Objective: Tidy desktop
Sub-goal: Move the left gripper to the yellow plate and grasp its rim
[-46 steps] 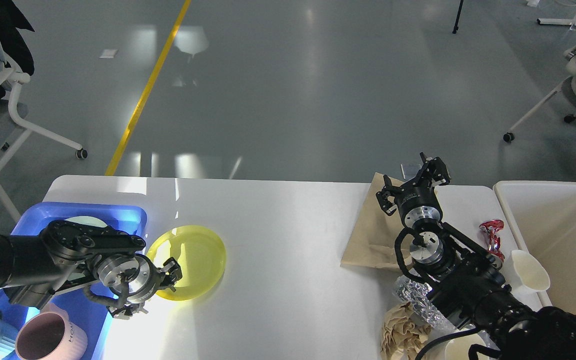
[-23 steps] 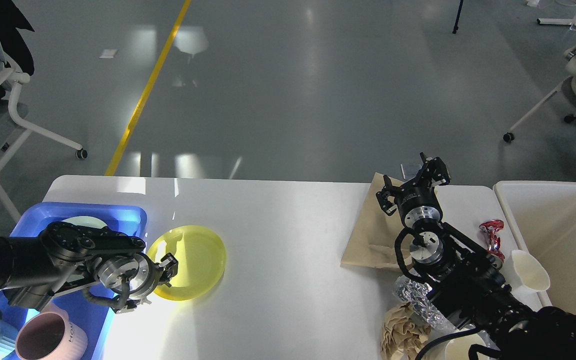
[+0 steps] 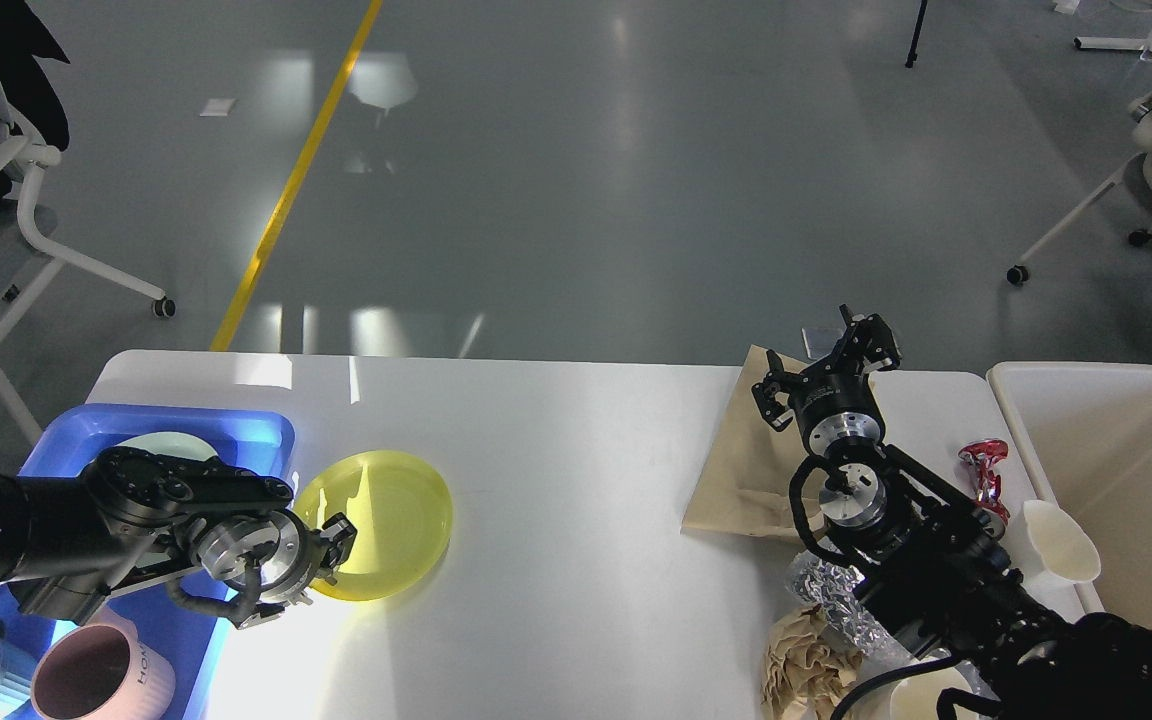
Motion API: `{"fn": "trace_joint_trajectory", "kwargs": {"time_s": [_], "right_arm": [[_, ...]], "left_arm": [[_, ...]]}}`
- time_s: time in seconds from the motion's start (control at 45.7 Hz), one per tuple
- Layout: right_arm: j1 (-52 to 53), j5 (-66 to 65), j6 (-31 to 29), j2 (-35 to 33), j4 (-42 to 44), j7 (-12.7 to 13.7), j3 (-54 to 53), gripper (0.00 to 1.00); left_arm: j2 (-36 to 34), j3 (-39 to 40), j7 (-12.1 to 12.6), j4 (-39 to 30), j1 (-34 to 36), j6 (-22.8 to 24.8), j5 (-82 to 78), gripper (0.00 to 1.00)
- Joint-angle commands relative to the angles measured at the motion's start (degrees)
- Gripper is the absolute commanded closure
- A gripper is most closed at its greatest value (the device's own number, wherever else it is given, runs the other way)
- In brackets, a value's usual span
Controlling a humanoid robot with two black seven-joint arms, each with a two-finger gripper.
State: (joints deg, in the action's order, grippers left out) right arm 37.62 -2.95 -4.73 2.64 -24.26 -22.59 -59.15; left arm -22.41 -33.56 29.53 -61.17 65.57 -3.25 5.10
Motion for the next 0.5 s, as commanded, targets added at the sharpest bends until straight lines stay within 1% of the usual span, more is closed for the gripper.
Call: {"fn": "trace_joint_trajectory", "kwargs": {"time_s": [0.0, 0.153, 0.307, 0.482], "right_arm": [[0.00, 0.05, -0.02, 0.00, 0.00, 0.00, 0.00, 0.00], [0.00, -0.04, -0.02, 0.00, 0.00, 0.00, 0.00, 0.00], [0.00, 0.05, 0.07, 0.00, 0.00, 0.00, 0.00, 0.00], [0.00, 0.05, 0.07, 0.00, 0.00, 0.00, 0.00, 0.00]], "left_arm": [[0.00, -0.10, 0.00, 0.00, -0.09, 0.09, 0.00, 0.77], [0.00, -0.10, 0.00, 0.00, -0.36, 0.09, 0.00, 0.80], [0.00, -0.10, 0.00, 0.00, -0.53, 0.09, 0.00, 0.81], [0.00, -0.36, 0.09, 0.00, -0.44, 0.00, -0.09, 0.91]]}}
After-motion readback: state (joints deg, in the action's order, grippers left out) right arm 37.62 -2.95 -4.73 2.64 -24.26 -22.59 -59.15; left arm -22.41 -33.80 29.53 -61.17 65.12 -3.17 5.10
